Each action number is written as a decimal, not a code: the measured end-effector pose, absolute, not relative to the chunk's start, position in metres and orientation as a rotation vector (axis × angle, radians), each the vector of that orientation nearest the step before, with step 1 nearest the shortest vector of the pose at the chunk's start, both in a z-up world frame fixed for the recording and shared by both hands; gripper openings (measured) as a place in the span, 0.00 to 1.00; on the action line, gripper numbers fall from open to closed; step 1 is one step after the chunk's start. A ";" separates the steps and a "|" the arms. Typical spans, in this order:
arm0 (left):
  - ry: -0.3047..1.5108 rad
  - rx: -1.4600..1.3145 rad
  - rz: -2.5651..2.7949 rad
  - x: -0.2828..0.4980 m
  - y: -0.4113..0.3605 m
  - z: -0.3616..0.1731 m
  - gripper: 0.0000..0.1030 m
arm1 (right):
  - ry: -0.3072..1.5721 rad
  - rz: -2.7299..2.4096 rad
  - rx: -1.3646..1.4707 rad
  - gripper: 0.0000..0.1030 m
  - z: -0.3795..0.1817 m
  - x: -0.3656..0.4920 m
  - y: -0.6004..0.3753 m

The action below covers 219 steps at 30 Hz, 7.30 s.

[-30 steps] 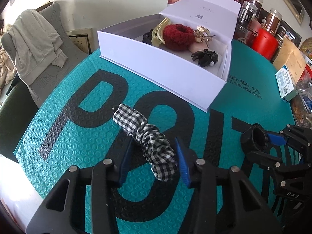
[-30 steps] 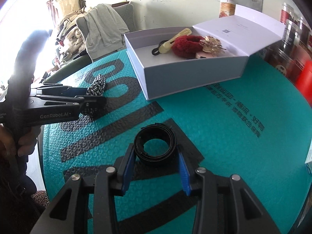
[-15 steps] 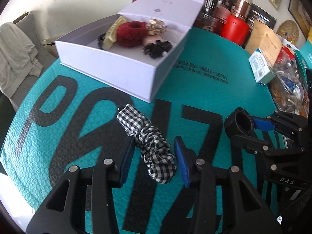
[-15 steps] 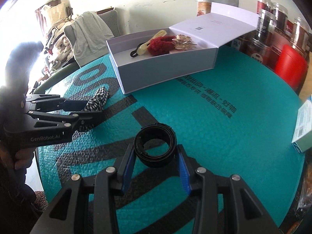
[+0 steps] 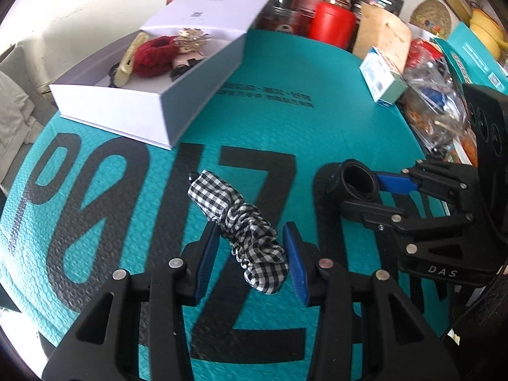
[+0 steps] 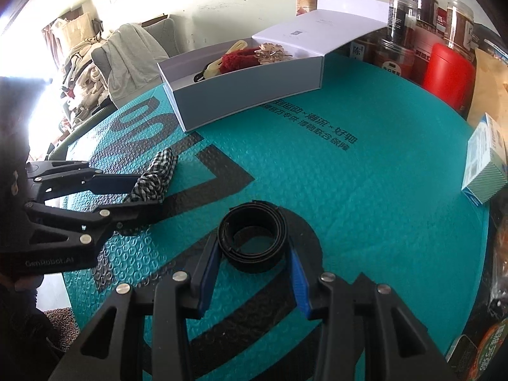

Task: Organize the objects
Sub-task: 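Lift the gingham scrunchie and black band and carry them toward the box, then carry the gingham scrunchie and black band over the box and lower them, then set both items into the box and open both tools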

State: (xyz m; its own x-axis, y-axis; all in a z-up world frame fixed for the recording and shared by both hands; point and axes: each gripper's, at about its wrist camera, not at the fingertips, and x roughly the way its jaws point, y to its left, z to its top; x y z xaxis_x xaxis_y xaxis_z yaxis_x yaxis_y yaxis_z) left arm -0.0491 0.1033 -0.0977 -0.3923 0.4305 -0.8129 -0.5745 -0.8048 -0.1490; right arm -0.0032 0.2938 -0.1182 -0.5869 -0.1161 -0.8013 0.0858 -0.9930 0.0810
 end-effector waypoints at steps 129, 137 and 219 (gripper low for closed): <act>0.247 -1.146 2.433 -0.232 0.068 -0.001 0.22 | 0.175 -2.588 1.035 0.40 -0.020 -0.185 0.249; 0.271 -1.134 2.438 -0.265 0.072 -0.005 0.22 | 0.187 -2.603 1.012 0.40 -0.020 -0.211 0.253; 0.392 -1.355 2.387 -0.345 0.096 -0.089 0.51 | 0.137 -2.552 1.294 0.53 -0.096 -0.269 0.264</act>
State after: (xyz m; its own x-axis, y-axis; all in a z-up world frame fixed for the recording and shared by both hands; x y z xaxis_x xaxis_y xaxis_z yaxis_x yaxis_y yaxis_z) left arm -0.3452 0.0956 -0.0890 -0.4710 0.1773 -0.8641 -0.4441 -0.8941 0.0586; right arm -0.2685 0.2636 -0.0964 -0.5614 -0.2016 -0.8026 0.2865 -0.9572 0.0400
